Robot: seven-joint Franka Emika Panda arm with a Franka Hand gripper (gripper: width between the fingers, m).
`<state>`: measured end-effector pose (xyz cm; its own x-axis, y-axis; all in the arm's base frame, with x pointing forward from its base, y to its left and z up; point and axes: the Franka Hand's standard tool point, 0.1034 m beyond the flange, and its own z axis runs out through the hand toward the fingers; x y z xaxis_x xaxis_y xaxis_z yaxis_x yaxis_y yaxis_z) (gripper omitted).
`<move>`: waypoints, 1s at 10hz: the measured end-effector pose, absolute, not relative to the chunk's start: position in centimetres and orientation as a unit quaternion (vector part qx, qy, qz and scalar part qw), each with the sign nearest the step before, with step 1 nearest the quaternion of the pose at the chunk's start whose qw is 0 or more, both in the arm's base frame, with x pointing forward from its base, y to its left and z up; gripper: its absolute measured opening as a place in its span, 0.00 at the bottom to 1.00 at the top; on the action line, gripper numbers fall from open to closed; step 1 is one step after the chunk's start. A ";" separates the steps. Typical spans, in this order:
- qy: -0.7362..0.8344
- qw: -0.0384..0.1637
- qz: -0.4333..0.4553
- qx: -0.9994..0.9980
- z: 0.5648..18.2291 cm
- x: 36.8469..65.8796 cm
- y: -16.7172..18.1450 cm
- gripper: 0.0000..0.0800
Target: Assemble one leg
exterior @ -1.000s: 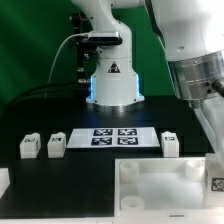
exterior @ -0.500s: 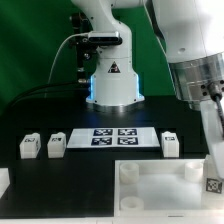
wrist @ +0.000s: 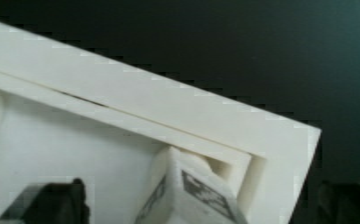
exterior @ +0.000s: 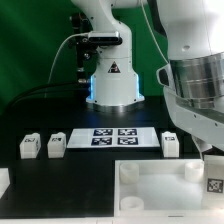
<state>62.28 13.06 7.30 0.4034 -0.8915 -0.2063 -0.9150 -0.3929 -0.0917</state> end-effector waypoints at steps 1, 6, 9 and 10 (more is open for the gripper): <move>0.499 0.098 0.057 -0.859 7.3 62.3 13.0 0.81; 0.157 0.051 0.003 -0.986 7.7 63.3 12.0 0.81; 0.165 0.053 -0.004 -0.985 7.5 63.3 11.9 0.68; 0.188 0.055 -0.003 -0.981 7.5 63.3 12.0 0.68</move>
Offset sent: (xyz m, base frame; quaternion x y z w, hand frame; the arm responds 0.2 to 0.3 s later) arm 0.0190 -0.0221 0.0042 -0.1047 0.0870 -0.4089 0.9024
